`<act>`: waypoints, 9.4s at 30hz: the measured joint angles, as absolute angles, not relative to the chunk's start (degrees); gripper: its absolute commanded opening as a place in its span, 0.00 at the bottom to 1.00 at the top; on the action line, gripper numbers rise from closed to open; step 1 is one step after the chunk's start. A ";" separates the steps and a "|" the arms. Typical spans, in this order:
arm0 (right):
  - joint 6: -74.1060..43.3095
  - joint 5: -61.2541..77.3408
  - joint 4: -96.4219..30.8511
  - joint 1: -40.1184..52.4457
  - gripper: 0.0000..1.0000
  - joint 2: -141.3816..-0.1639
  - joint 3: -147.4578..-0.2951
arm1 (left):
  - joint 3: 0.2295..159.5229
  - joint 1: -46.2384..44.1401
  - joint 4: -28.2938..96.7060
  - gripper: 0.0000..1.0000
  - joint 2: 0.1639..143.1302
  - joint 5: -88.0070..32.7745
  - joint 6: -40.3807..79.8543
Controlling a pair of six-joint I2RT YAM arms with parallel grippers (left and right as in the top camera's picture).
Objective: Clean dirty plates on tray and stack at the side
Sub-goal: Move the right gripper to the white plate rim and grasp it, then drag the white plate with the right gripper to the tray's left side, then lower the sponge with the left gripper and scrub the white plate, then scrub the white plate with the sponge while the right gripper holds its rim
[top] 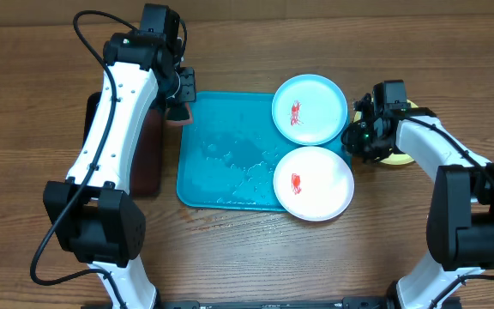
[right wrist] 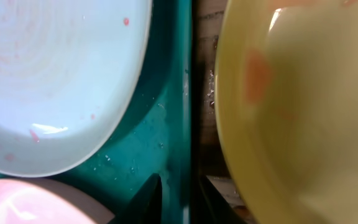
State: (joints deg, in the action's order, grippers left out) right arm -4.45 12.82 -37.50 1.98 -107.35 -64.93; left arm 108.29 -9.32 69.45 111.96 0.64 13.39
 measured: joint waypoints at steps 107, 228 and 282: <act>-20.84 12.80 -47.24 25.71 0.04 -106.89 -72.79 | 108.29 -9.34 69.41 0.04 111.96 0.64 13.39; -36.86 11.70 -35.31 31.55 0.04 -114.02 -73.19 | 77.17 -19.18 44.62 0.04 111.98 4.95 10.31; -36.16 12.10 -35.14 31.66 0.04 -114.08 -73.19 | 77.06 -22.52 40.69 0.04 111.98 4.19 11.88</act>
